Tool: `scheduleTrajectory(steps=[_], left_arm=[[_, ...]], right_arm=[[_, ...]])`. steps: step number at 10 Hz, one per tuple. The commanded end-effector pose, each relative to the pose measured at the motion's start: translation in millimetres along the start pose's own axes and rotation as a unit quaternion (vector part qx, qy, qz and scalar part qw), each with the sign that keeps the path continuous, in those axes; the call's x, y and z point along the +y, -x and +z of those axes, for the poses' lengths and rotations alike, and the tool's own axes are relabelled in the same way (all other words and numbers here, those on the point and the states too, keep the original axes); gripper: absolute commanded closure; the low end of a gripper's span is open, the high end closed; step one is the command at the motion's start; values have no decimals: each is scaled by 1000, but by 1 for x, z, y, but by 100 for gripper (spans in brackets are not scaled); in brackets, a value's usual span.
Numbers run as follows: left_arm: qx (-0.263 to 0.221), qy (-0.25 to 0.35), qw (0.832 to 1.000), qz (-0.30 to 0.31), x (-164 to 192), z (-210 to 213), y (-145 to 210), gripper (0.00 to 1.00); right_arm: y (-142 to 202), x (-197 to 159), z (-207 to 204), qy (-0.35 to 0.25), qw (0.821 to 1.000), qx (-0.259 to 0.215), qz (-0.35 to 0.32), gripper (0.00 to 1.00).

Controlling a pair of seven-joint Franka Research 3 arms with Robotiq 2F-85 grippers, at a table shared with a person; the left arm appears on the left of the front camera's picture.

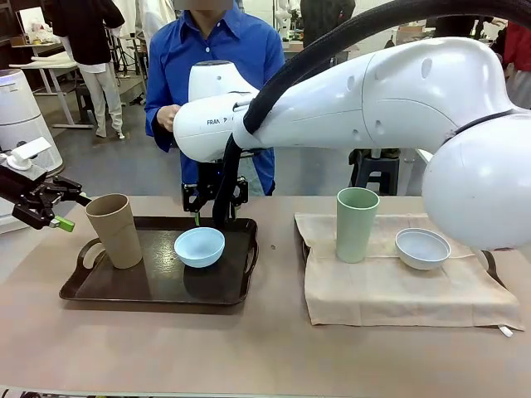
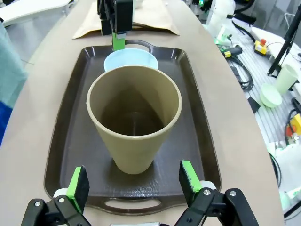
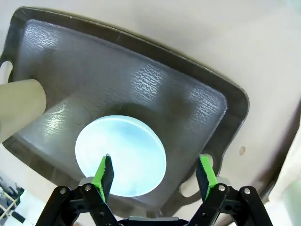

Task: Set up a tray with a mat and arrange the tableware.
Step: Pick up the Picnic Bowl and Reusable plastic cup from the Handle tray in front of the human's position and hold them in the air.

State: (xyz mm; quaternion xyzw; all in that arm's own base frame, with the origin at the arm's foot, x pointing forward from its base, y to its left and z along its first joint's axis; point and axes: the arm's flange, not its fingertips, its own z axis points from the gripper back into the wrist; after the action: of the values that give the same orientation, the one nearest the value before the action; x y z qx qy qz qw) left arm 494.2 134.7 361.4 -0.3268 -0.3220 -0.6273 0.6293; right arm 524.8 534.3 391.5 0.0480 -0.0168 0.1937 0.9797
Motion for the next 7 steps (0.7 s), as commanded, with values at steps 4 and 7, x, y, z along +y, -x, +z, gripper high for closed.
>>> scheduleTrajectory(steps=[4,7], left_arm=[[-14,-4,1000,-27,-8,-11,15,0],[-15,-21,999,-47,-17,-21,23,0]], right_arm=[[21,2,-11,26,994,20,-100,9],[50,3,-26,19,987,4,-161,9]])
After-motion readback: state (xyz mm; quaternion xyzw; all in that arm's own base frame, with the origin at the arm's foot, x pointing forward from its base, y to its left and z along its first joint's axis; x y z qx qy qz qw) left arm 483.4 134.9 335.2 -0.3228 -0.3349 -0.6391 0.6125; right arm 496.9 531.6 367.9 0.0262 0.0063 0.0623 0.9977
